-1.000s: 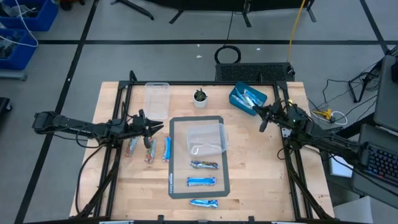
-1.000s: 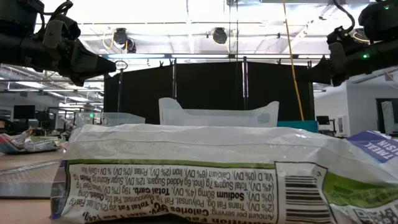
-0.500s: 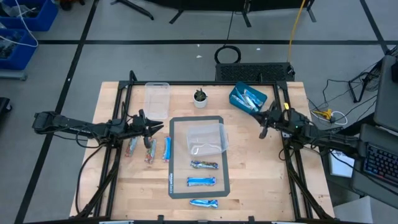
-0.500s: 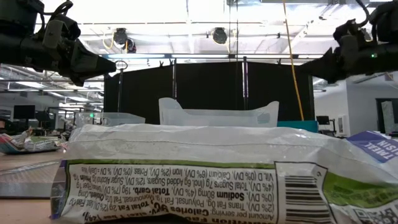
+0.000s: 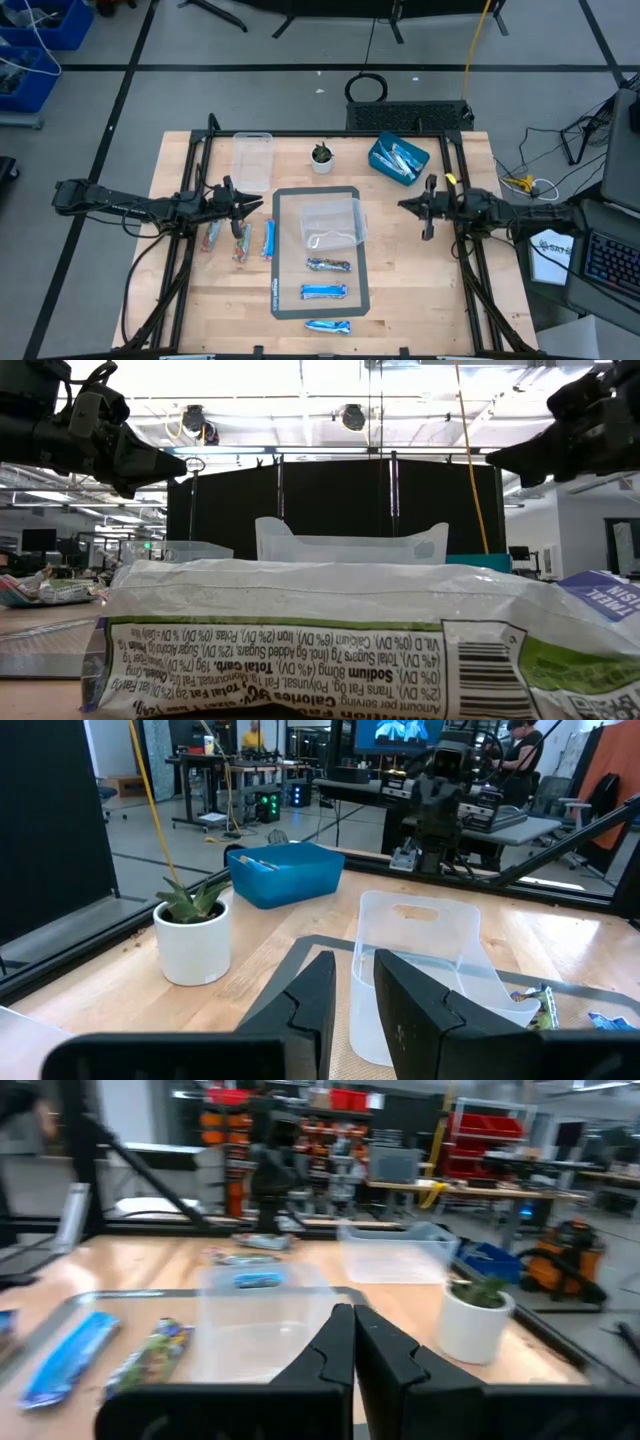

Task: Pick and place Granola Bars by type
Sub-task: Put the snack into the center bin

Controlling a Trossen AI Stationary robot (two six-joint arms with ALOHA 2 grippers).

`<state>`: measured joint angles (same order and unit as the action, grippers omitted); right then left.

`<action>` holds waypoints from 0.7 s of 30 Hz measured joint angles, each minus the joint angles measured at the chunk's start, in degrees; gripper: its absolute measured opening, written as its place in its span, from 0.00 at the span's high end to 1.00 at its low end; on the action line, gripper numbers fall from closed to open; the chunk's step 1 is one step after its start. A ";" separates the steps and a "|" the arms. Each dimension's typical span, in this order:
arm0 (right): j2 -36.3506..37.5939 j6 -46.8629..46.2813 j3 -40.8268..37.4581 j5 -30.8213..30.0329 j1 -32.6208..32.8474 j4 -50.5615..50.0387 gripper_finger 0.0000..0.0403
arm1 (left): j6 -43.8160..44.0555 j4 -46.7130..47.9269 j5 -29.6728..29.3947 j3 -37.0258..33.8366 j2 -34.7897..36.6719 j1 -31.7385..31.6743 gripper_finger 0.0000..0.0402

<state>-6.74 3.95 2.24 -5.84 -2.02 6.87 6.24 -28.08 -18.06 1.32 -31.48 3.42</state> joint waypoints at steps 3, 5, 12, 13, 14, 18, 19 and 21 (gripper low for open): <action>0.00 -0.09 -0.02 0.04 2.83 0.00 1.00 | 0.01 -0.01 0.00 0.00 0.01 -0.01 0.80; 0.00 -0.14 -0.04 0.05 4.63 0.00 1.00 | 0.00 0.00 0.00 0.00 0.00 -0.01 0.80; -0.02 -0.09 -0.07 1.52 11.00 -0.07 1.00 | 0.00 -0.02 0.00 0.00 0.00 -0.02 0.80; -0.02 -0.11 -0.07 2.27 11.79 -0.09 1.00 | 0.00 -0.01 -0.01 0.00 0.01 -0.01 0.80; -0.02 -0.20 -0.07 3.16 12.58 -0.09 1.00 | 0.01 0.00 0.00 0.01 0.02 0.00 0.80; -0.05 -0.64 -0.11 4.63 15.38 -0.32 1.00 | 0.00 0.00 0.00 0.00 0.02 -0.01 0.80; -0.06 -0.91 -0.11 4.63 15.94 -0.54 1.00 | 0.00 -0.02 0.00 0.00 0.00 0.00 0.80; -0.07 -1.61 -0.11 4.61 16.78 -1.53 1.00 | 0.00 -0.02 0.00 0.00 0.00 -0.02 0.80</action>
<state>-6.81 2.33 2.13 -1.23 14.76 5.35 6.24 -28.10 -18.06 1.32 -31.48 3.40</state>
